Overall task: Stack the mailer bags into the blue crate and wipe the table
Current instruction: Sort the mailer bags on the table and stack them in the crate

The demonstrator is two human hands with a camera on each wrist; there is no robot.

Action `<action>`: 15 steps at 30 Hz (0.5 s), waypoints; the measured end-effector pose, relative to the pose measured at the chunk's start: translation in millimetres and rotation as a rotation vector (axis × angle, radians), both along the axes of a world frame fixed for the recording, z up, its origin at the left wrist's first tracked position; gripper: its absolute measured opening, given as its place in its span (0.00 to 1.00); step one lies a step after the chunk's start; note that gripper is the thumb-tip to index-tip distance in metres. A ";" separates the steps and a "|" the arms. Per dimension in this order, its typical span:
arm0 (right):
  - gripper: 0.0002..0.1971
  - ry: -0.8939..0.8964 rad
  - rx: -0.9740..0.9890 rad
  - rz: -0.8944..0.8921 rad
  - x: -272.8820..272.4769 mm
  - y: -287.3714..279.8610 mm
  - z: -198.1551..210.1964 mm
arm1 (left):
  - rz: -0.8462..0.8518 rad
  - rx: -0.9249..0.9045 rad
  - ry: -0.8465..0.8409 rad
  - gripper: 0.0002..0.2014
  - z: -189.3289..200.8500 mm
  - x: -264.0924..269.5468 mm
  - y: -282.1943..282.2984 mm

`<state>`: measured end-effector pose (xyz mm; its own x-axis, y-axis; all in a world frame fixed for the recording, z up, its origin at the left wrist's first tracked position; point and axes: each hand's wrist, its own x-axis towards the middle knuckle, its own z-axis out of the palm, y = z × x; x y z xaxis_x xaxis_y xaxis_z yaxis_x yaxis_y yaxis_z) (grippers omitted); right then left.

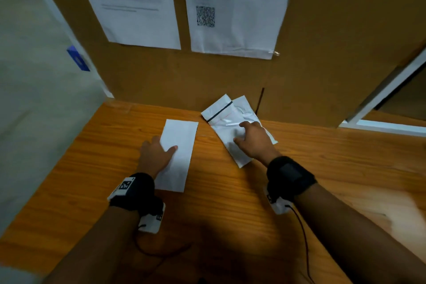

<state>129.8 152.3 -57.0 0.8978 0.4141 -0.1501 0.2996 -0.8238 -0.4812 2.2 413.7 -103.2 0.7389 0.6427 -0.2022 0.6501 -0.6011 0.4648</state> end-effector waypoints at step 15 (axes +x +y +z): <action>0.17 0.058 -0.272 -0.177 -11.2 37.1 -37.2 | -0.169 -0.150 -0.119 0.41 -15.1 4.5 -8.0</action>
<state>118.6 189.5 -94.2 0.9388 0.1904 -0.2870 0.1189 -0.9613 -0.2487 6.8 405.7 -118.2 0.8579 0.4771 -0.1908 0.4811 -0.6155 0.6242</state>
